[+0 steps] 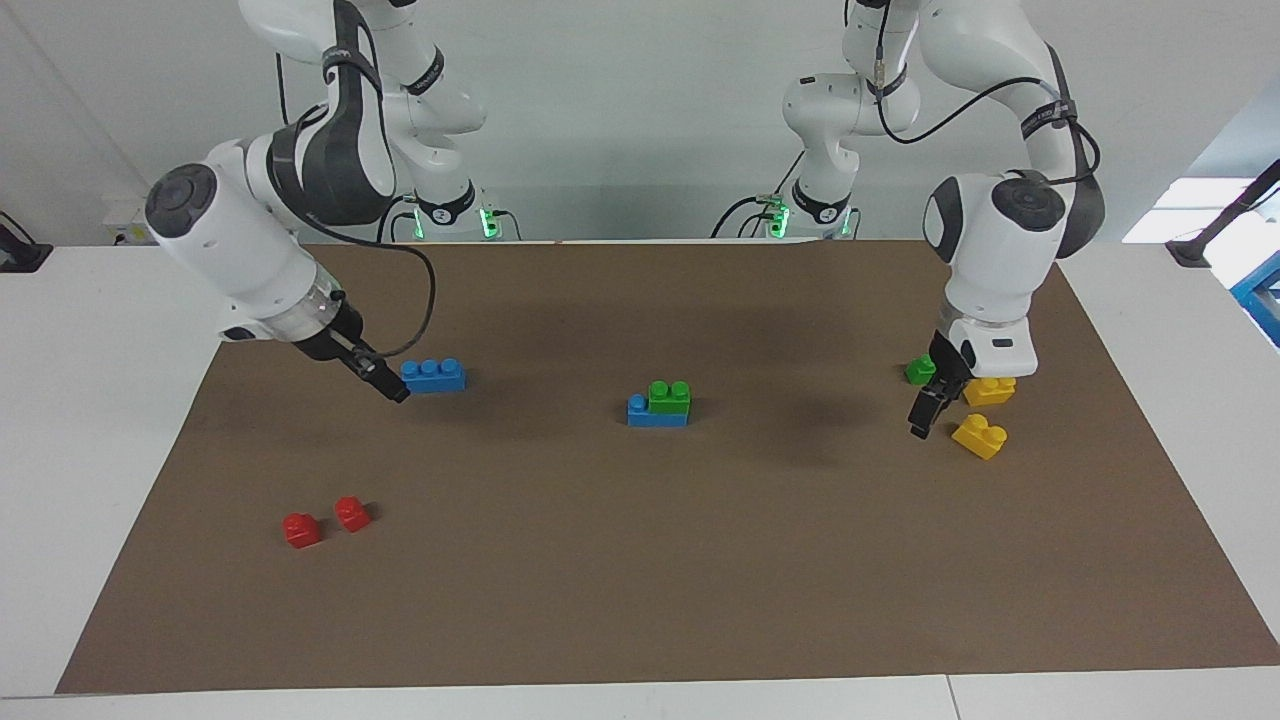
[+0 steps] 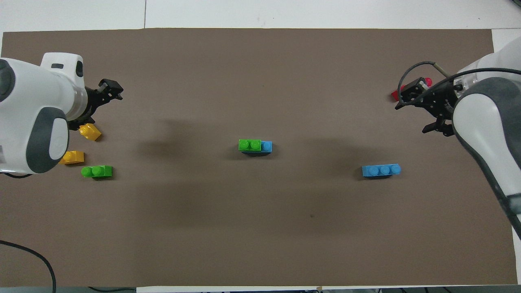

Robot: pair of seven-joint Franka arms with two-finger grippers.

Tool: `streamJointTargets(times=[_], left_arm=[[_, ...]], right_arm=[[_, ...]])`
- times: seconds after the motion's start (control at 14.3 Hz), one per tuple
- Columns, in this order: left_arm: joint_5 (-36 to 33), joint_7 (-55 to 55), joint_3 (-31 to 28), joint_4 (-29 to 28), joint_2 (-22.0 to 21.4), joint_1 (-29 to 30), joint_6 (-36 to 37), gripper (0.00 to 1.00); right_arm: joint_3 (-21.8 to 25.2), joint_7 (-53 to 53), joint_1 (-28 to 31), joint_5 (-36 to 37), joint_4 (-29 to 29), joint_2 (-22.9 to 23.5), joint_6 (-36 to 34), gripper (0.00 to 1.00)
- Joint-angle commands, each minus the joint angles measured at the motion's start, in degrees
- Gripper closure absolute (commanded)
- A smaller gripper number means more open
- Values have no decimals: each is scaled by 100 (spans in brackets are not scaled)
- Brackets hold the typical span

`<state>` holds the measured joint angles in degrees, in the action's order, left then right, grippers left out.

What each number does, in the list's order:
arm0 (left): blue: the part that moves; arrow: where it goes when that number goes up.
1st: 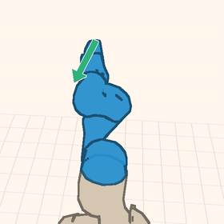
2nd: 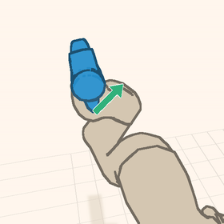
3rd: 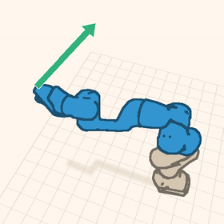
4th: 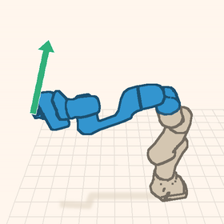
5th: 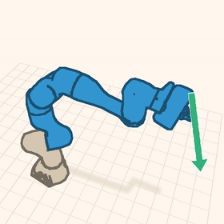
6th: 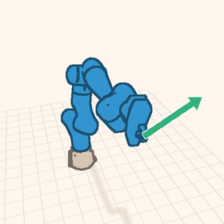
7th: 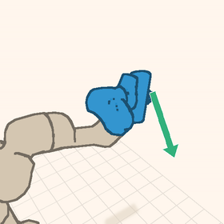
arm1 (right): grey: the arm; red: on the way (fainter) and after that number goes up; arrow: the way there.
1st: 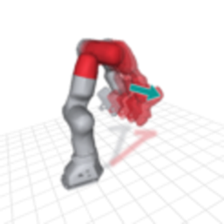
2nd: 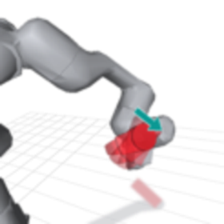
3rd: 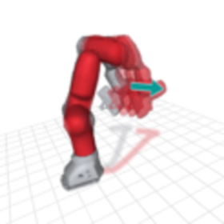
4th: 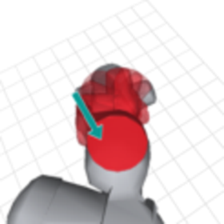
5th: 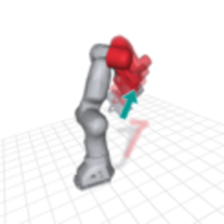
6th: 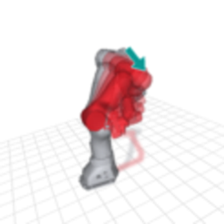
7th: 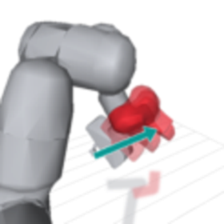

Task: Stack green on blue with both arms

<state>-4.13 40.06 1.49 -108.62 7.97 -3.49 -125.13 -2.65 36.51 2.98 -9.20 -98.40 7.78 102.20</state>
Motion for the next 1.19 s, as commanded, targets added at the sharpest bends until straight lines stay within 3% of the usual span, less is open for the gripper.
streamJointTargets(times=[0.0,0.28,0.56,0.77,1.12], left_arm=[[271,-1505,54,340,-129,418,689,0],[457,-2659,1,762,-243,683,1190,0],[448,-3476,-25,1500,-269,692,2227,0],[413,-4066,10,1467,-480,657,2493,0],[421,-4059,36,1467,-621,630,2616,0]], right_arm=[[-69,-923,177,233,-4,-434,-252,1],[-69,-2164,247,551,-4,-804,-516,1],[-78,-2262,239,725,-4,-1234,-850,1],[-78,-2314,221,805,-4,-1385,-964,0],[-69,-2657,265,1025,-4,-1429,-982,0]])
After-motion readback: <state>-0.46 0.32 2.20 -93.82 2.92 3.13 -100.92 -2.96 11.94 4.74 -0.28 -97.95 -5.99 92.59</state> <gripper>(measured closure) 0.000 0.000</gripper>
